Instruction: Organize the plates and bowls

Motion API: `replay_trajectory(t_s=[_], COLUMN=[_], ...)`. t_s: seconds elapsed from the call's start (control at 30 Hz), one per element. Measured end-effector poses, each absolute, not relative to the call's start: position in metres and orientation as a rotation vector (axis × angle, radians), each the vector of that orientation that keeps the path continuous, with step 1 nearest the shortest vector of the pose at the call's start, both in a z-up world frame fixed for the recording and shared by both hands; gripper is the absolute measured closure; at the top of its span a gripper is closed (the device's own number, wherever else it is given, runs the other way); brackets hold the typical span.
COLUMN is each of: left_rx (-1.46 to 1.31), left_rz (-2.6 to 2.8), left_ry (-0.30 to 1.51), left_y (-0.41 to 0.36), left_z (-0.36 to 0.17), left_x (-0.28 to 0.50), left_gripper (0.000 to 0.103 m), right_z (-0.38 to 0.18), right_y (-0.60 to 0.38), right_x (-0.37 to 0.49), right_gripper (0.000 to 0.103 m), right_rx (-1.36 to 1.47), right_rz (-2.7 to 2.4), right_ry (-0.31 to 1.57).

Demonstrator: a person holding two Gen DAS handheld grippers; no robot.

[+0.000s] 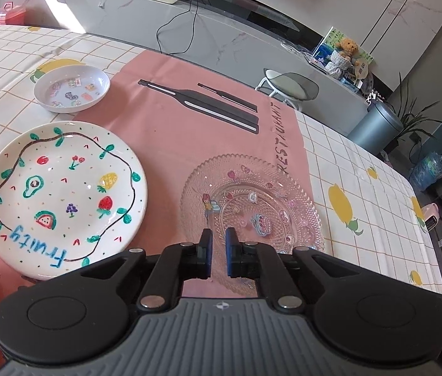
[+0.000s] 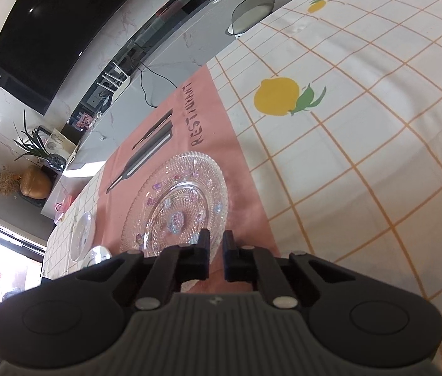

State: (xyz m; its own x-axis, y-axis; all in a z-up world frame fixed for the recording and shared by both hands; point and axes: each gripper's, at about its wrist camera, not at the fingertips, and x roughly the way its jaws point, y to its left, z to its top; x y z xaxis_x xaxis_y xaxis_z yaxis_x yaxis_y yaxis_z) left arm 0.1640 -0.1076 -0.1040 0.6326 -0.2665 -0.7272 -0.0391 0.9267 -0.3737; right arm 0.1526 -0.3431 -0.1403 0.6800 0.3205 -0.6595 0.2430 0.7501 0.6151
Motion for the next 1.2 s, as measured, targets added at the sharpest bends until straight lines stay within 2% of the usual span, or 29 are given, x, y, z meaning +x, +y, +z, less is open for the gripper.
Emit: replay_trajectory(t_s=[0.07, 0.3, 0.37, 0.43, 0.53, 0.67, 0.73, 0.87, 1.1, 1.17, 1.2], left_rx=[-0.386, -0.386, -0.381, -0.38, -0.365, -0.351, -0.349, -0.356, -0.361, -0.359, -0.359], left_rz=[-0.136, -0.176, -0.176, -0.179, -0.184, -0.201, -0.214, -0.252, -0.217, -0.189, -0.174], left_ry=[0.873, 0.855, 0.865, 0.869, 0.87, 0.878, 0.885, 0.9, 0.818, 0.796, 0.79], left_y=[-0.107, -0.116, -0.118, -0.119, -0.124, -0.128, -0.13, -0.134, -0.126, -0.121, -0.118], left_z=[-0.104, -0.106, -0.108, -0.109, -0.11, -0.113, -0.115, -0.118, -0.108, -0.105, -0.103], left_x=[0.164, 0.166, 0.169, 0.172, 0.177, 0.182, 0.183, 0.182, 0.175, 0.176, 0.177], left_gripper=[0.093, 0.076, 0.076, 0.076, 0.077, 0.077, 0.086, 0.091, 0.09, 0.085, 0.078], right_z=[-0.138, -0.134, -0.134, -0.134, -0.133, -0.134, -0.135, -0.135, -0.133, -0.133, -0.133], right_y=[-0.349, -0.36, -0.36, -0.361, -0.362, -0.363, -0.363, -0.365, -0.368, -0.367, -0.367], right_x=[0.148, 0.14, 0.141, 0.142, 0.145, 0.15, 0.15, 0.149, 0.146, 0.147, 0.146], right_gripper=[0.098, 0.098, 0.093, 0.091, 0.076, 0.076, 0.076, 0.076, 0.076, 0.076, 0.076], right_rx=[0.735, 0.682, 0.68, 0.677, 0.674, 0.673, 0.675, 0.679, 0.677, 0.681, 0.685], right_rz=[0.032, -0.004, 0.001, 0.004, 0.0, -0.001, 0.002, 0.003, -0.004, -0.003, -0.002], right_ry=[0.834, 0.817, 0.814, 0.804, 0.796, 0.808, 0.806, 0.801, 0.799, 0.799, 0.798])
